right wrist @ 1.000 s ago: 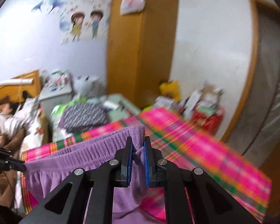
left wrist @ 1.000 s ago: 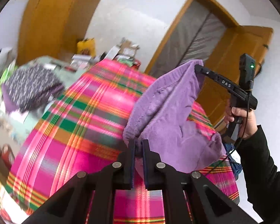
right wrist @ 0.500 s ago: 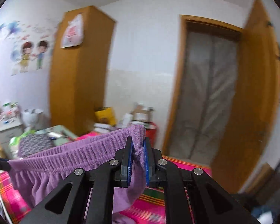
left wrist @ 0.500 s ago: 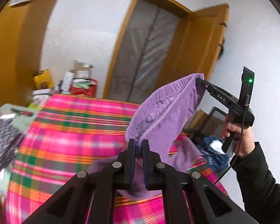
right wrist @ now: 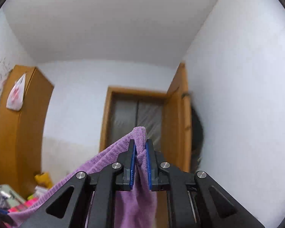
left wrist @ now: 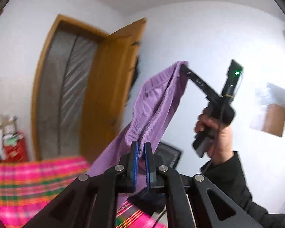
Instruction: Fold clothes
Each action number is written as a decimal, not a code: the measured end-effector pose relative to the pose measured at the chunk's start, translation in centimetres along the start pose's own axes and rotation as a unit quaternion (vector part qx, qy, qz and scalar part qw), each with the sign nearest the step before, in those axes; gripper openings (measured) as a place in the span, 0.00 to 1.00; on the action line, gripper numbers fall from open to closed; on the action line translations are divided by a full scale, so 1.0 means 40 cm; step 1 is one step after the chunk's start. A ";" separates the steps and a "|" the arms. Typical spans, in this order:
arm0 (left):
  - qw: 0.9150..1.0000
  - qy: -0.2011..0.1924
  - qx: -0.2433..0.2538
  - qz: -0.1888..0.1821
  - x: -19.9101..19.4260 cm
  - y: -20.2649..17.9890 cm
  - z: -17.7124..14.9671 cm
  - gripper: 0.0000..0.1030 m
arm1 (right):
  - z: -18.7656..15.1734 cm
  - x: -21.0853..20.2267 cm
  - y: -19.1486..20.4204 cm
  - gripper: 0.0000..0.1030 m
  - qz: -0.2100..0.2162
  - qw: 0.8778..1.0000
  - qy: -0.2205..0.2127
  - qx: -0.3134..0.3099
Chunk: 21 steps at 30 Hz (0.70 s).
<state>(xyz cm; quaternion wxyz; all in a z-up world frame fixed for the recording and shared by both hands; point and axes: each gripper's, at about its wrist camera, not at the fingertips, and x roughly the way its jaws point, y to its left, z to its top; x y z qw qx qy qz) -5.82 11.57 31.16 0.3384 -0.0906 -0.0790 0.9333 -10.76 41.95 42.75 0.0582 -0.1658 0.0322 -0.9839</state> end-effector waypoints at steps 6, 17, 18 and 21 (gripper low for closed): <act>0.999 -0.012 -0.020 0.024 -0.051 0.042 -0.035 0.06 | -0.020 0.055 0.092 0.10 0.045 0.998 0.023 -0.026; 0.978 0.001 -0.098 0.183 -0.281 0.299 -0.194 0.06 | -0.254 0.258 0.534 0.10 0.239 0.964 0.114 -0.012; 0.974 0.002 -0.108 0.198 -0.309 0.322 -0.214 0.06 | -0.275 0.268 0.586 0.10 0.256 0.959 0.122 -0.015; 0.962 0.005 -0.135 0.237 -0.380 0.378 -0.273 0.06 | -0.335 0.294 0.728 0.10 0.300 0.943 0.145 -0.023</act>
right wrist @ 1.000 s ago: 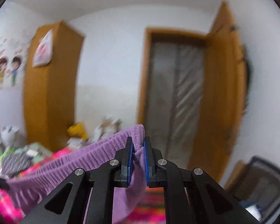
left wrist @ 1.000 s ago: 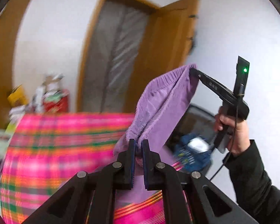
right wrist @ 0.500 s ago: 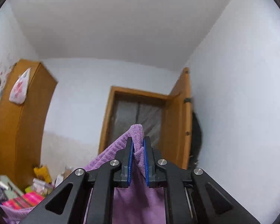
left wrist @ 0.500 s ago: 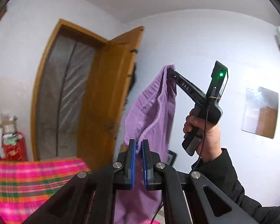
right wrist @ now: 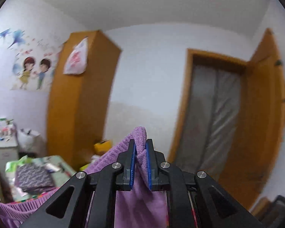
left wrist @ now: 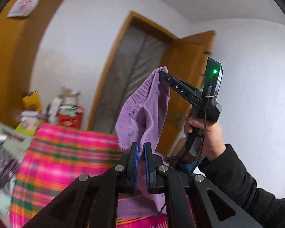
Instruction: Fold clothes
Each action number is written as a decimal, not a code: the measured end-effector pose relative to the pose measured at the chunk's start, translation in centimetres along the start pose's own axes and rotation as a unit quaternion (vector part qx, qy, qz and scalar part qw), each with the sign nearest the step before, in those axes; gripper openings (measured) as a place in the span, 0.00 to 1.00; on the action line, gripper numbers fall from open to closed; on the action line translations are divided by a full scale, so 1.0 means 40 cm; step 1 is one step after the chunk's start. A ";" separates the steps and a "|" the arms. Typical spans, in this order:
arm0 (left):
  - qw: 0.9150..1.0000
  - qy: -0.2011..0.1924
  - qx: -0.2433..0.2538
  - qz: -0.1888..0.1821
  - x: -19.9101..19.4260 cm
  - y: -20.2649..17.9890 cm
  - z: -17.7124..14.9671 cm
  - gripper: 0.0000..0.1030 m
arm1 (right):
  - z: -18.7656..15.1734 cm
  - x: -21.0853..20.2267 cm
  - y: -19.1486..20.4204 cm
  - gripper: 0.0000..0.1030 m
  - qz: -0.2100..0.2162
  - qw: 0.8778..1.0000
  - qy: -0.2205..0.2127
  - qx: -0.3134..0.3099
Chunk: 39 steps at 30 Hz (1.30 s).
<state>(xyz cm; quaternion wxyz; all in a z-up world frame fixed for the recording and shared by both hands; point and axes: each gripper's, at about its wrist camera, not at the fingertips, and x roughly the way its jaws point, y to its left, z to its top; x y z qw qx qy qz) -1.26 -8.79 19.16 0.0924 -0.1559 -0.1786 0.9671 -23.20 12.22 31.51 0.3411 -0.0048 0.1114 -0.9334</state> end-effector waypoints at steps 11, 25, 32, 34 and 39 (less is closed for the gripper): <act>0.980 0.076 -0.136 0.120 -0.028 0.369 -0.192 0.06 | -0.241 0.341 0.352 0.10 0.130 0.980 0.137 -0.056; 0.967 0.036 -0.176 0.180 -0.147 0.507 -0.174 0.06 | -0.224 0.491 0.577 0.10 0.197 0.968 0.131 -0.081; 0.966 0.032 -0.169 0.193 -0.168 0.527 -0.169 0.06 | -0.224 0.520 0.625 0.10 0.210 0.964 0.140 -0.084; 0.963 0.046 -0.178 0.197 -0.155 0.549 -0.193 0.06 | -0.272 0.552 0.646 0.10 0.211 0.959 0.165 -0.089; 0.950 0.080 -0.218 0.211 -0.127 0.631 -0.276 0.06 | -0.401 0.620 0.711 0.10 0.219 0.944 0.222 -0.103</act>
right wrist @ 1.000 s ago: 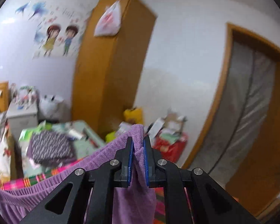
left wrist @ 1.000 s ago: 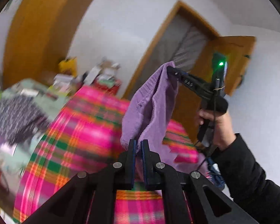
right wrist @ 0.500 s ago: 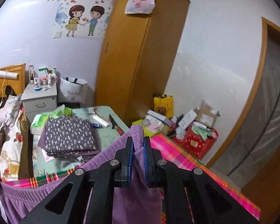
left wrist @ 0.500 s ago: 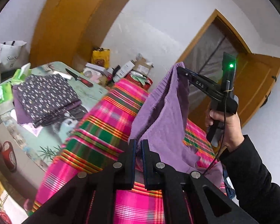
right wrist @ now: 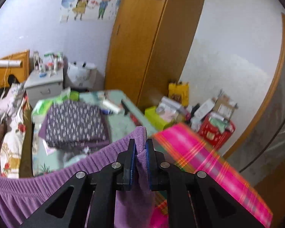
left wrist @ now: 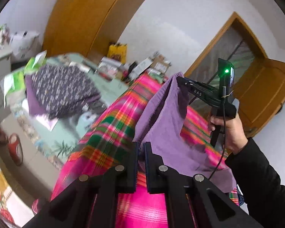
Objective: Fold clothes
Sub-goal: 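Lower the lilac sweatpants with the right gripper while the left gripper lowers the sweater, then open both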
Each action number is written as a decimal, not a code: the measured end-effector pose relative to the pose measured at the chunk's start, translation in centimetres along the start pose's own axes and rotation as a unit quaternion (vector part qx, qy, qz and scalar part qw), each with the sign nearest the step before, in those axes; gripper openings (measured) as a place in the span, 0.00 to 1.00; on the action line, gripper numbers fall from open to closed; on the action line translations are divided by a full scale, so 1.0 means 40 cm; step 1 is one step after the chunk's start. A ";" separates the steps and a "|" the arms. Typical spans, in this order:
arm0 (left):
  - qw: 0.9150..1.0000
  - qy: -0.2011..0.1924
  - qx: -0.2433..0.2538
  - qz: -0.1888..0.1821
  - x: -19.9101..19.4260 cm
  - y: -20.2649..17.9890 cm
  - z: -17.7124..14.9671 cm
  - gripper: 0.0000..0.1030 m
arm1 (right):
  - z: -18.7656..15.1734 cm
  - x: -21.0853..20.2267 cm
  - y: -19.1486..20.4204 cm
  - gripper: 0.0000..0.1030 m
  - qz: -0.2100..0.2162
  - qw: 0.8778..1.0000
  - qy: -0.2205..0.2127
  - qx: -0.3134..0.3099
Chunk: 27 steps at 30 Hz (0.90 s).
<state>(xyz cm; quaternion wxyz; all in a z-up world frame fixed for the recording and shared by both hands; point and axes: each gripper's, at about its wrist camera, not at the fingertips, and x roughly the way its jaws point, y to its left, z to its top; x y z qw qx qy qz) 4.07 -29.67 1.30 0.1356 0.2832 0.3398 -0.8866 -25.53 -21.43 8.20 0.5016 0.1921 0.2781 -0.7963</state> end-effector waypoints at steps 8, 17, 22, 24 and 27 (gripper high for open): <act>1.000 0.005 -0.015 0.013 0.018 0.070 0.005 0.06 | 0.013 0.114 0.060 0.10 0.027 0.999 0.018 0.000; 0.998 -0.027 -0.027 0.053 -0.007 0.147 0.071 0.06 | 0.110 0.187 0.109 0.10 0.045 0.999 -0.002 -0.008; 0.996 0.021 -0.044 0.072 0.075 0.210 0.039 0.06 | 0.040 0.329 0.153 0.10 0.062 0.996 0.070 -0.014; 0.995 0.042 -0.049 0.078 0.104 0.232 0.022 0.06 | 0.013 0.378 0.163 0.12 0.079 0.991 0.104 -0.016; 0.994 0.055 -0.051 0.074 0.119 0.249 0.002 0.06 | -0.013 0.414 0.165 0.18 0.101 0.985 0.138 -0.018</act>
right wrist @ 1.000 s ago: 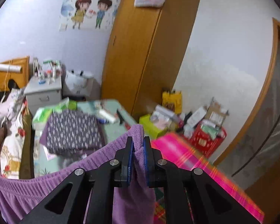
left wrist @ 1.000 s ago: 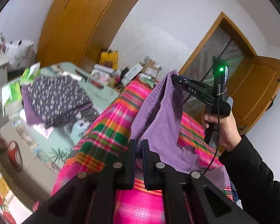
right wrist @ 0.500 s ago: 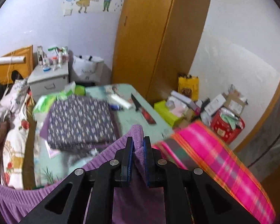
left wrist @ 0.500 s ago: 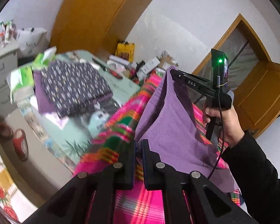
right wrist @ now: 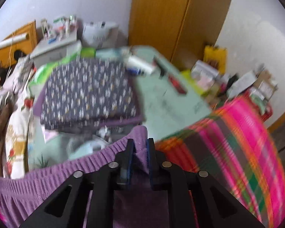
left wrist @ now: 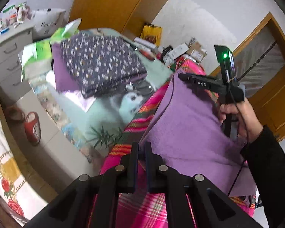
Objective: Fold clothes
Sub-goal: 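Lower the lilac sweatpants with the right gripper while the left gripper lowers the sweater, then open both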
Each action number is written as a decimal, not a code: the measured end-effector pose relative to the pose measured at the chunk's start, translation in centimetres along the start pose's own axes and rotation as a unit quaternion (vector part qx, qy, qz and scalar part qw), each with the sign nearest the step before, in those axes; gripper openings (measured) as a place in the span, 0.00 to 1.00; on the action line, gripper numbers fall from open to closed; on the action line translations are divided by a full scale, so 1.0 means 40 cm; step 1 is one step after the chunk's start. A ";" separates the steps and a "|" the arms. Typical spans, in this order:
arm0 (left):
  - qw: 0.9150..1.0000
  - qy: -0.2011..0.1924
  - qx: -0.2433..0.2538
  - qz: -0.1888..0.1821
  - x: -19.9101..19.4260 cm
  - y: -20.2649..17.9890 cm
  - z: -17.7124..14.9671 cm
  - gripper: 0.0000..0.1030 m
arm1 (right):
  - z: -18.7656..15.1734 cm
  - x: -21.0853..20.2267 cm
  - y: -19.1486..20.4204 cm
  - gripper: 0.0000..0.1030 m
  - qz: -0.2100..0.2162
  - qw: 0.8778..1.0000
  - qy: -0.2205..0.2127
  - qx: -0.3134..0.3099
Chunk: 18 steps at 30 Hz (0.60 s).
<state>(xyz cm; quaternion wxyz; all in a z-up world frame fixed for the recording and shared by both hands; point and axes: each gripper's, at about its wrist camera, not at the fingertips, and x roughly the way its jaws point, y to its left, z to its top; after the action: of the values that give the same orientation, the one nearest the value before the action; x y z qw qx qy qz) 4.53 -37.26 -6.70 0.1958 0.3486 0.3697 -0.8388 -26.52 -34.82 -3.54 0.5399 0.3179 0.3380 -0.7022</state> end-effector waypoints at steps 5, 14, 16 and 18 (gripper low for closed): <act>0.999 0.002 -0.022 -0.033 -0.011 0.031 -0.018 0.09 | -0.002 -0.063 -0.060 0.35 0.045 0.998 -0.015 0.034; 0.996 0.001 -0.068 -0.050 -0.026 0.065 -0.048 0.10 | -0.089 -0.112 -0.195 0.35 0.111 0.988 0.010 0.111; 0.996 0.004 -0.078 -0.053 -0.021 0.070 -0.049 0.11 | -0.105 -0.106 -0.201 0.35 0.127 0.984 0.016 0.121; 0.995 0.002 -0.087 -0.057 -0.018 0.074 -0.046 0.12 | -0.113 -0.095 -0.199 0.35 0.147 0.980 0.023 0.130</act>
<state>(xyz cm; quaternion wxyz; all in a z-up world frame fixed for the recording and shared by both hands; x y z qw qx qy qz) 7.57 -37.73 -8.49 0.1766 0.3104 0.4612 -0.8123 -33.07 -27.57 -1.96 0.5830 0.4479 0.2058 -0.6458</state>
